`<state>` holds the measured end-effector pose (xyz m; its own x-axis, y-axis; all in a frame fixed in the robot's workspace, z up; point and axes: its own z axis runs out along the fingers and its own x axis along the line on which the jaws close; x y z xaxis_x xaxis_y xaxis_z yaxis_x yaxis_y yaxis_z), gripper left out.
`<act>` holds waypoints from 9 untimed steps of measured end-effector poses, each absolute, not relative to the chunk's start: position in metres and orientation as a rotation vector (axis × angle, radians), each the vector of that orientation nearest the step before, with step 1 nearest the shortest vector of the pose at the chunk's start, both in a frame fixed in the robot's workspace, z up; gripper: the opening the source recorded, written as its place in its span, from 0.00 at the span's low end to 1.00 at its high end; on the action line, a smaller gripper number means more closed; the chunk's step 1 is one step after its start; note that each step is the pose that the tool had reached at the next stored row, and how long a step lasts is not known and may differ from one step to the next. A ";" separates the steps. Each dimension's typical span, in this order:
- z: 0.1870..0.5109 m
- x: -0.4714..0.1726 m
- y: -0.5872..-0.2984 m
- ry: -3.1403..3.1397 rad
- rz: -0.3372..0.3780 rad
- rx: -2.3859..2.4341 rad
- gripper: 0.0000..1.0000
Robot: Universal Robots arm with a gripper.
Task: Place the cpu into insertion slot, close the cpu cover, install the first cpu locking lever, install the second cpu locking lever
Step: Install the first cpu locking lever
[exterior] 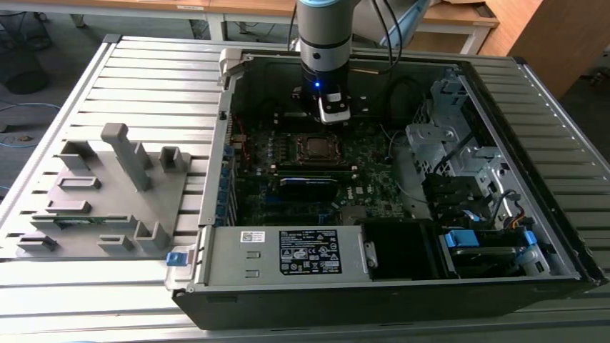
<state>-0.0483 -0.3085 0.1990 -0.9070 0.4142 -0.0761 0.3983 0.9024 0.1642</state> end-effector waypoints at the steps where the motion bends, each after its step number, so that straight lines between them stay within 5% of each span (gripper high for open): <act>1: 0.199 -0.048 -0.309 2.957 0.218 0.633 0.11; 9: 0.199 -0.048 -0.309 2.956 0.206 0.632 0.11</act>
<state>-0.0483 -0.3092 0.1989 -0.9070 0.4135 -0.0801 0.3984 0.9039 0.1555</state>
